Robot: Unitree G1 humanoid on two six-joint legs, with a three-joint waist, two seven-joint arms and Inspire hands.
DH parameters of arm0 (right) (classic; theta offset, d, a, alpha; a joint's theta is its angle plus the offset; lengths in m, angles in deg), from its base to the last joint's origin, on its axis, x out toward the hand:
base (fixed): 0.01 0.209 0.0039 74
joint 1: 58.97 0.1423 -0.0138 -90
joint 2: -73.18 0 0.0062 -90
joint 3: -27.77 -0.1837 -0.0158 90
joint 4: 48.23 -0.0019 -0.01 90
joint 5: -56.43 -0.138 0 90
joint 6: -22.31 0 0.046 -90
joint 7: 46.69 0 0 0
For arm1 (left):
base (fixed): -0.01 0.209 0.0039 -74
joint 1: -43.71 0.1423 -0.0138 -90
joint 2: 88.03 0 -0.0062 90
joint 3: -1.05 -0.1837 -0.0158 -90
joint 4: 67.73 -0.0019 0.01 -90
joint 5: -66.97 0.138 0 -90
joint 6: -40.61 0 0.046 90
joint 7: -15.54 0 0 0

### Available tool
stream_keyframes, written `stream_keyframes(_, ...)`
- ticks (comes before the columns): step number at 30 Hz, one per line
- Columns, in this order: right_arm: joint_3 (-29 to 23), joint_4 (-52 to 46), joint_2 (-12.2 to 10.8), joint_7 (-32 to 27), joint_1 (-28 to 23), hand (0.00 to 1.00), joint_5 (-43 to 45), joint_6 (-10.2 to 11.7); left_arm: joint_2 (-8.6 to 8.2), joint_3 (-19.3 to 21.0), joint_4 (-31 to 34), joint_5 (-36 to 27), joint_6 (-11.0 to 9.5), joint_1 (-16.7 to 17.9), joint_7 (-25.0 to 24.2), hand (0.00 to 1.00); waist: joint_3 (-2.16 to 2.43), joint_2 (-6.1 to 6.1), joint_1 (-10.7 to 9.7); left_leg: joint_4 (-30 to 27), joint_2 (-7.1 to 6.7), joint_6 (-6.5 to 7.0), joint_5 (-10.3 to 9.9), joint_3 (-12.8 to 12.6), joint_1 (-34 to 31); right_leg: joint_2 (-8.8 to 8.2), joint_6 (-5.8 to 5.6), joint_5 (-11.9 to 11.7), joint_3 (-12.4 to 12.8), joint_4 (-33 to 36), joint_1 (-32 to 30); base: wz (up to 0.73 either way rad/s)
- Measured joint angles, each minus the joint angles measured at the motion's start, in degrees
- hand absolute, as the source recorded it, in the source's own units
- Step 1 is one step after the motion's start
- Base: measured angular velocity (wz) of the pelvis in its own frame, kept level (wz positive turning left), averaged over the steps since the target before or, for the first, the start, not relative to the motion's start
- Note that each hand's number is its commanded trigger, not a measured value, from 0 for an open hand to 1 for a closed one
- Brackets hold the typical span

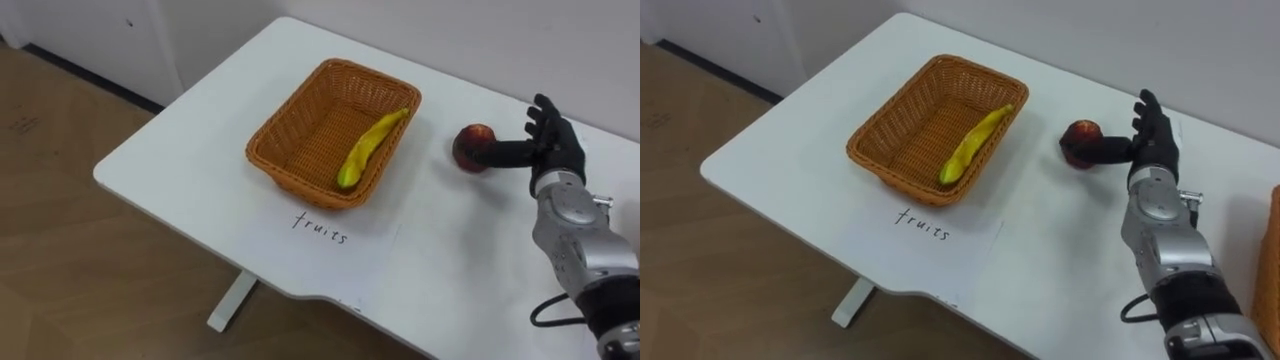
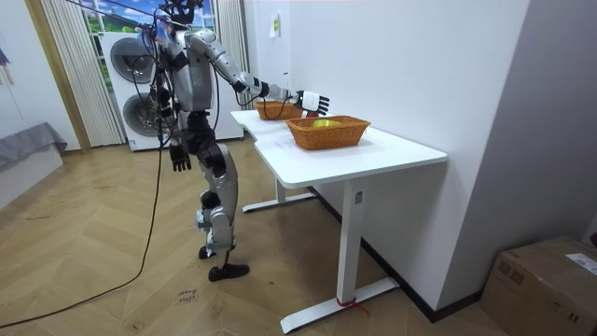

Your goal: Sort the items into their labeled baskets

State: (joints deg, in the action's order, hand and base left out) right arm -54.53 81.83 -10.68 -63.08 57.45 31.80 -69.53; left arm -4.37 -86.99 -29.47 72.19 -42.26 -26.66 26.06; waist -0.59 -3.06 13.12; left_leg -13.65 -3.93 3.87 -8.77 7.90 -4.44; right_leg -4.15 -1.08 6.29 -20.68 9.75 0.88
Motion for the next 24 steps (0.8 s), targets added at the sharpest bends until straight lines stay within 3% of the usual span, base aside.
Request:
stream_keyframes(7,0.2,0.7,0.0,0.8,0.5,0.00,0.2,0.7,0.01,-1.0,-0.2,0.0,-0.1,-0.3,0.1,0.00,-0.13,0.20,0.2,0.0,0.06,-0.16,0.1,0.0,-0.9,0.05,0.24,0.0,0.1,0.1,-1.1,0.00)
stream_keyframes(13,0.7,3.6,0.0,1.0,1.6,0.00,0.7,1.8,-0.04,-1.5,-1.3,0.0,-0.2,-2.6,0.0,0.00,-0.33,0.26,1.4,0.1,0.18,-0.23,0.3,-0.1,-1.7,0.14,0.34,-0.1,0.1,0.1,-1.9,0.00)
stream_keyframes(17,3.4,5.2,0.0,1.0,3.1,0.00,0.7,1.8,0.06,-2.3,-1.3,0.0,-0.1,-3.0,0.1,0.00,-0.71,-0.10,1.6,0.0,0.18,-0.25,0.4,-0.1,-2.5,0.13,0.36,-0.1,0.1,0.2,-2.8,0.00)
stream_keyframes(20,4.7,7.6,0.0,1.2,4.9,0.00,0.7,1.9,0.06,-2.7,-2.0,0.0,-0.2,-5.2,0.2,0.00,-1.08,-0.70,2.1,0.0,0.22,-0.31,0.6,-0.1,-3.6,0.16,0.61,-0.2,0.0,0.2,-4.0,0.00)
stream_keyframes(24,4.7,9.2,0.0,1.6,6.3,0.00,0.7,1.9,0.17,-2.9,-3.5,0.0,-0.4,-7.0,0.5,0.00,-1.10,-1.07,2.9,0.1,0.21,-0.28,0.6,-0.1,-4.1,0.15,0.62,-0.2,-0.1,0.1,-4.4,0.00)
